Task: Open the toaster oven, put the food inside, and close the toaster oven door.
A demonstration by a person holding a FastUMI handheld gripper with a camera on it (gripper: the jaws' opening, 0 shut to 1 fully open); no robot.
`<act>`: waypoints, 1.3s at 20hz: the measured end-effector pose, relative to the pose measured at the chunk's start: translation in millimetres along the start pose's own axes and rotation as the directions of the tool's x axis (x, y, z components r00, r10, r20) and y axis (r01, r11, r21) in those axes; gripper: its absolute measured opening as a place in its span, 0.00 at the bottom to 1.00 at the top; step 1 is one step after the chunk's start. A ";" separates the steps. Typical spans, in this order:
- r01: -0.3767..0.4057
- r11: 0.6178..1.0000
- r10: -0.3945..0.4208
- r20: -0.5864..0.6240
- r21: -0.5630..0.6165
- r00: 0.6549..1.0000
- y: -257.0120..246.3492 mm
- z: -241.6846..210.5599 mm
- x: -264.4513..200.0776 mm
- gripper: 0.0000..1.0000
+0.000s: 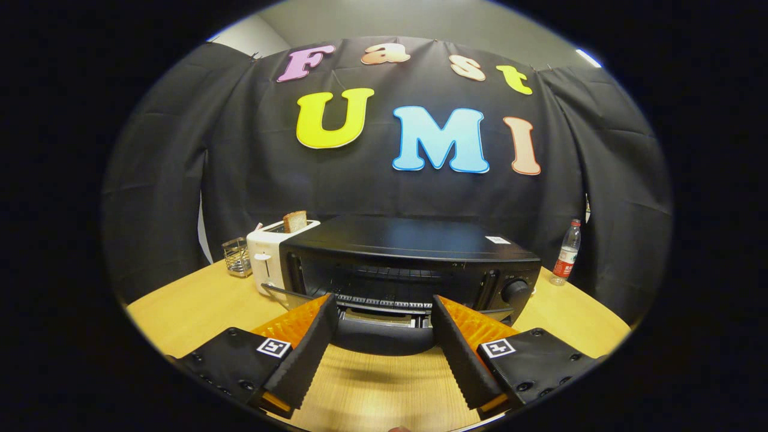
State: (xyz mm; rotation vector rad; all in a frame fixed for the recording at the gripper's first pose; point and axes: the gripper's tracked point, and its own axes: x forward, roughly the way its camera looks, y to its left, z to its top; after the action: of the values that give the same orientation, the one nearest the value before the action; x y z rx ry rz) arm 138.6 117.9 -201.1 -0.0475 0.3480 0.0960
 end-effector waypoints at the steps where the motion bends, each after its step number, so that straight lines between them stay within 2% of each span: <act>1: -0.001 1.000 0.001 -0.007 -0.008 1.000 0.4 -6.5 -4.2 0.99; 5: 0.000 1.000 -0.002 -0.052 -0.031 0.999 3.4 -29.4 -21.4 0.99; 14: -0.058 0.997 0.045 -0.226 -0.051 0.973 8.7 -90.1 -44.8 0.98; 16: -0.059 0.996 0.041 -0.244 -0.068 0.969 6.8 -93.9 -51.4 0.98; 21: -0.053 0.999 0.051 -0.227 -0.006 0.972 -3.2 -80.4 -83.4 0.98; 26: -0.013 0.999 0.023 -0.267 0.038 0.963 -41.2 -77.1 -116.9 0.98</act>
State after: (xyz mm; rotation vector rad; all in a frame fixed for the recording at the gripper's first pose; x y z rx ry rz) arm 7.4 62.0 -232.2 -0.0220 0.6204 0.1017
